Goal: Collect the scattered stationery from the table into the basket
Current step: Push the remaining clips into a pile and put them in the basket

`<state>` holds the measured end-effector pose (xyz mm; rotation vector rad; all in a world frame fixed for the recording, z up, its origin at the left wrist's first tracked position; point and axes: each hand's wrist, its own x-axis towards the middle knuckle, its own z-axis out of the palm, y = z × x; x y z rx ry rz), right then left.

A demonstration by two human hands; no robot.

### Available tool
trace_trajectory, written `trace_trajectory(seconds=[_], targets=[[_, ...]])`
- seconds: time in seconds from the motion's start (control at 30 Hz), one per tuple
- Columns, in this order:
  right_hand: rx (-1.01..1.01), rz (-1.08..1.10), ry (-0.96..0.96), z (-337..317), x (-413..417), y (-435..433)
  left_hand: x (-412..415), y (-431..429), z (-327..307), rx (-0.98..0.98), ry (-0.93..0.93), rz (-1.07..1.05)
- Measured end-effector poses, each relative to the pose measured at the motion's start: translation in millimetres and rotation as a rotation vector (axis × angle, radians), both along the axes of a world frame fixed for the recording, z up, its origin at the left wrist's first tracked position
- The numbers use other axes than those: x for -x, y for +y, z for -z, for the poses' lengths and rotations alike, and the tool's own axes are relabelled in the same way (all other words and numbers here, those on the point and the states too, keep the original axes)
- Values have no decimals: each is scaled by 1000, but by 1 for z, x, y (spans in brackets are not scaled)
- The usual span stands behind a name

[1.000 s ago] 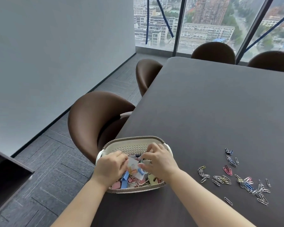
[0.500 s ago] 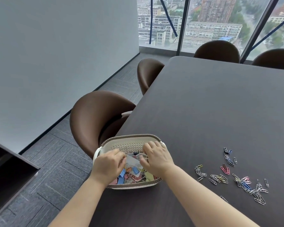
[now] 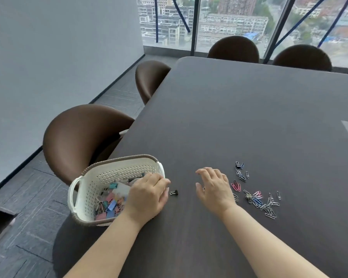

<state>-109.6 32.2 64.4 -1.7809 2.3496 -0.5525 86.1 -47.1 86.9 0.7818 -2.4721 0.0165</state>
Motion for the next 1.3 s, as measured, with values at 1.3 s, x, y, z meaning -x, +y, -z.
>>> trace_trajectory(seconds=[1.3], targets=[[-367, 98, 9, 107, 203, 39, 261, -19, 128, -358, -707, 214]])
